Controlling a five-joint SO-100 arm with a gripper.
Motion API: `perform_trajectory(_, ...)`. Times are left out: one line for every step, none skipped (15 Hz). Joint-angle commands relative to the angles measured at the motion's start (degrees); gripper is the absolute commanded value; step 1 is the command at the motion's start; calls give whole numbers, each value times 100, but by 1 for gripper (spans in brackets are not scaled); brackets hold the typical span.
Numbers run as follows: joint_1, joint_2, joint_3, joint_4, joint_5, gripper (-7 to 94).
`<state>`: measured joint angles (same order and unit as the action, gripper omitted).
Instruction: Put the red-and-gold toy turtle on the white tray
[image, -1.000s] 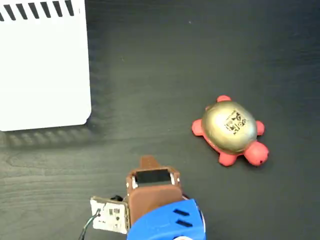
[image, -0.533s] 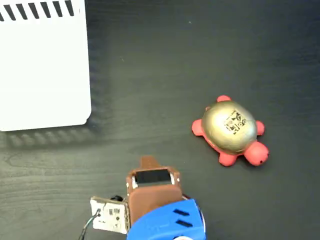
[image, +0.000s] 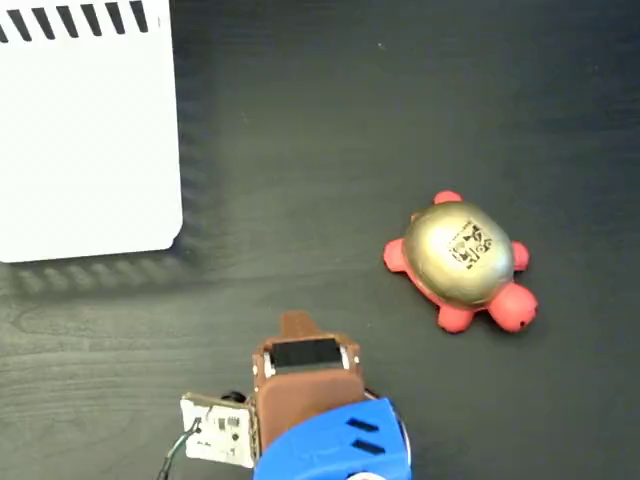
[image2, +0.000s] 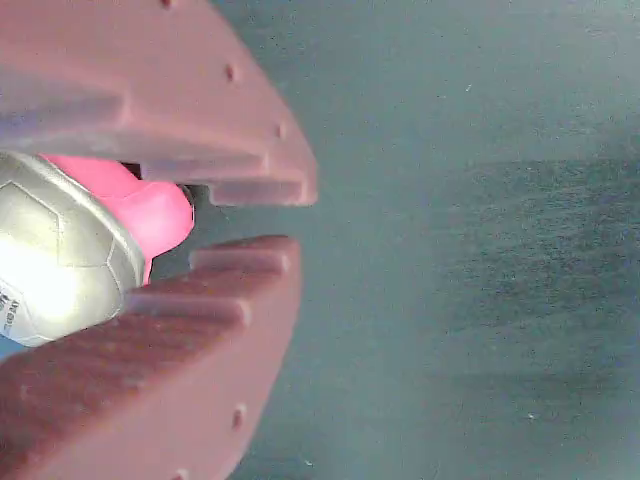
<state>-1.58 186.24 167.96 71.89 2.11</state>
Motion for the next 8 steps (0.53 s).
perform_trajectory(-114, 9, -70, 18, 18, 0)
perform_trajectory(-149, 9, -70, 18, 9, 0)
perform_trajectory(-185, 9, -70, 18, -35, 0)
perform_trajectory(-211, 9, -70, 18, -62, 0)
perform_trajectory(-211, 9, -70, 18, -62, 0)
perform_trajectory(-185, 9, -70, 18, -26, 0)
perform_trajectory(-141, -18, -70, 9, 9, 0)
perform_trajectory(-97, -176, -79, -70, 70, 0)
